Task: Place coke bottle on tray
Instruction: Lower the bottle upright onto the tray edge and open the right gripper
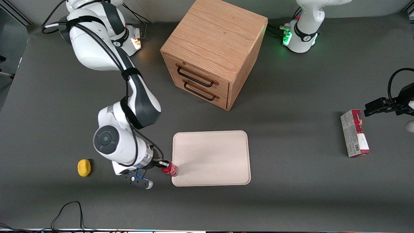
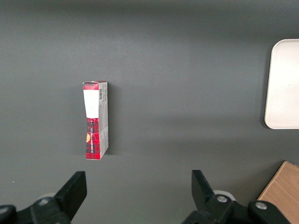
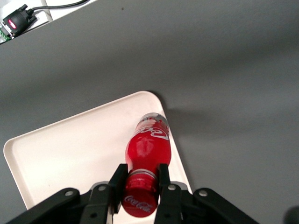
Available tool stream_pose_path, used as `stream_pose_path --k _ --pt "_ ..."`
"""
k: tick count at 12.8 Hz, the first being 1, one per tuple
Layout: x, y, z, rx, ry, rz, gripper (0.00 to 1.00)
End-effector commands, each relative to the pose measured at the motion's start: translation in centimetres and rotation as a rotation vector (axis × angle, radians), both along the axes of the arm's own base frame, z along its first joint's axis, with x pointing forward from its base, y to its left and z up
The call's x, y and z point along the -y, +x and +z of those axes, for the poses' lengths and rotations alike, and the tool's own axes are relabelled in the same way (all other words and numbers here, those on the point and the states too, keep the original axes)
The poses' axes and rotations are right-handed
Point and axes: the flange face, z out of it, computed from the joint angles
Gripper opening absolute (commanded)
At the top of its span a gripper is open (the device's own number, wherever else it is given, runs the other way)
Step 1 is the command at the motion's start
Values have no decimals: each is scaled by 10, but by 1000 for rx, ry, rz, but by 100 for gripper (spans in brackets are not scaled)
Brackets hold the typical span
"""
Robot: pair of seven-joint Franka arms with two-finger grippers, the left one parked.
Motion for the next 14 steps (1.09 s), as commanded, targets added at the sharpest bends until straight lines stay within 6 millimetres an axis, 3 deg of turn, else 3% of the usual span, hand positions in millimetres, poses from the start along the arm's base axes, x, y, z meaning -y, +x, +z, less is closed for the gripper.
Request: stream_pose_path --k 1,3,9,10,11,12,14 --pt "-9 5 9 42 18 -48 0" --pt "-23 2 -4 52 5 -44 0" --pt "-23 2 -12 44 -2 -39 0" --pt "-23 2 -14 42 -2 -39 42" --pt "-23 2 -14 42 -2 -40 68" --pt "-22 2 -14 47 -13 -36 100" --pt "-22 2 -14 50 -20 -36 100"
